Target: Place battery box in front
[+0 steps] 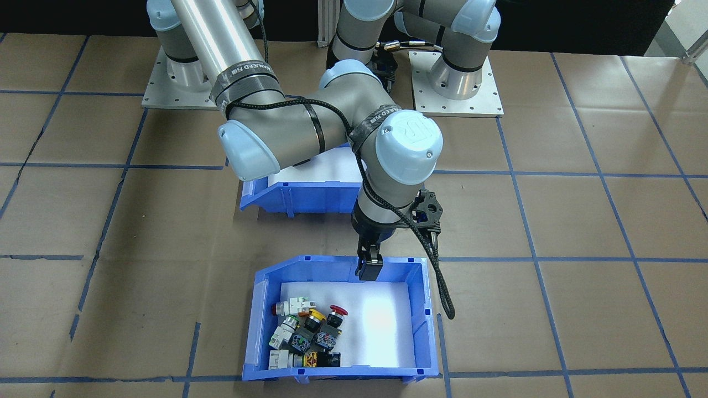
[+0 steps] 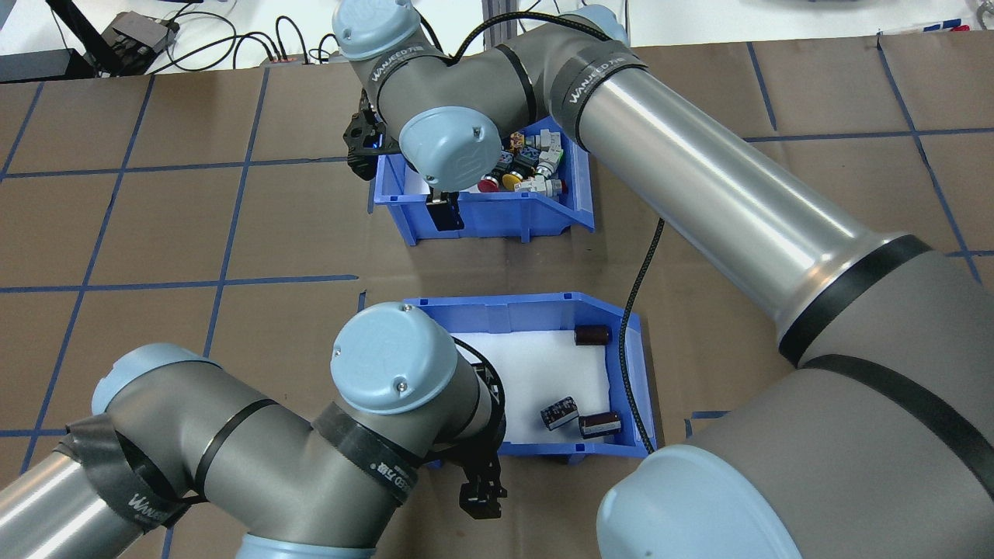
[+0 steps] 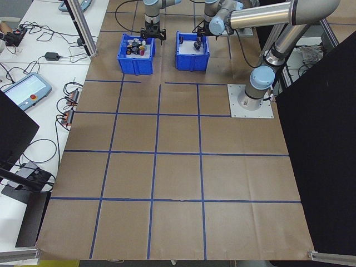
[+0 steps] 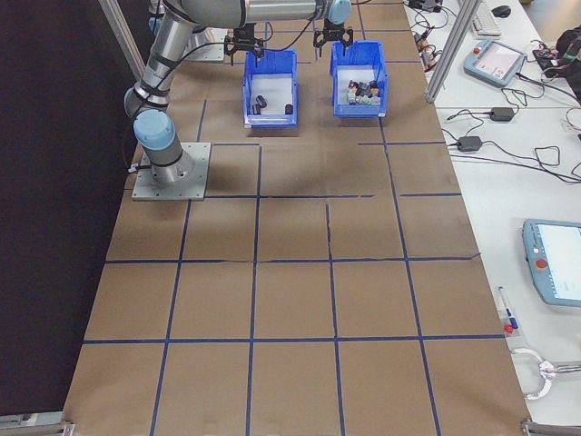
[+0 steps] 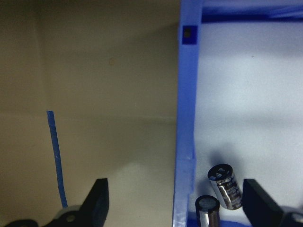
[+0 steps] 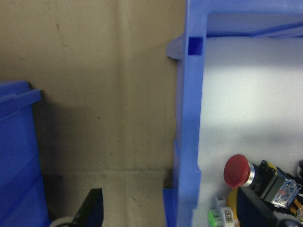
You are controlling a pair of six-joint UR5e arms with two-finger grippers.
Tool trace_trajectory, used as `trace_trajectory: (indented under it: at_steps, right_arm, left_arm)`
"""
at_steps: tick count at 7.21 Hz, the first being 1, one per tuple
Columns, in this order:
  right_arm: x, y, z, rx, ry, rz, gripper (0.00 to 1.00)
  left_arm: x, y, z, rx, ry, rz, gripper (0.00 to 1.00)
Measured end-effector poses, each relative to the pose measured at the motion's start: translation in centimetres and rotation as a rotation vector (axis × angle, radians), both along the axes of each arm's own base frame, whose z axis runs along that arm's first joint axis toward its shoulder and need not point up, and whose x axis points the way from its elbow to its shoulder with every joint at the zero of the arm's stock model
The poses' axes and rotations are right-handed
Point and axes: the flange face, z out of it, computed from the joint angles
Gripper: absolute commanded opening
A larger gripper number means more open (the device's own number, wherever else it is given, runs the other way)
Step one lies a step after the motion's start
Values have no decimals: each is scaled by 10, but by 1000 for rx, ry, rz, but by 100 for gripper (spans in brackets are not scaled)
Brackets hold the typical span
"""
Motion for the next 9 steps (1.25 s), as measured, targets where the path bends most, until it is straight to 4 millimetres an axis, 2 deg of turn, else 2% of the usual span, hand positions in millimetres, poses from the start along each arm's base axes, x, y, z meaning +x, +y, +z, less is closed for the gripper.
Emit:
trace_trajectory:
  at_steps: [2,3,4,5,6,7,8,9]
  right_arm:
    - [-1,-5,-30,-15,-9,-6,100]
    - [2,-8,-37,-46,-25,-6,100]
    - [3,-10,-38,-61,-36,-7,75]
    - [4,-10,-37,-69,-40,-8,49]
    - [4,-10,-35,-71,-38,-7,29]
    - [3,-9,-34,-70,-36,-1,8]
    - [3,-9,-32,-69,-35,6,1]
    - [3,-9,-27,-72,-36,8,0]
  left_arm:
    - [0,0,-14,0,-26,0,100]
    - [0,-1,-20,9,-35,0,86]
    - [0,-2,-24,13,-44,0,51]
    - [1,-3,-26,3,-62,4,31]
    - [2,-6,-26,-15,-81,12,11]
    - [2,-9,-25,-39,-81,18,0]
    - [1,-11,-23,-63,-70,21,0]
    - [0,-13,-22,-76,-64,22,0]
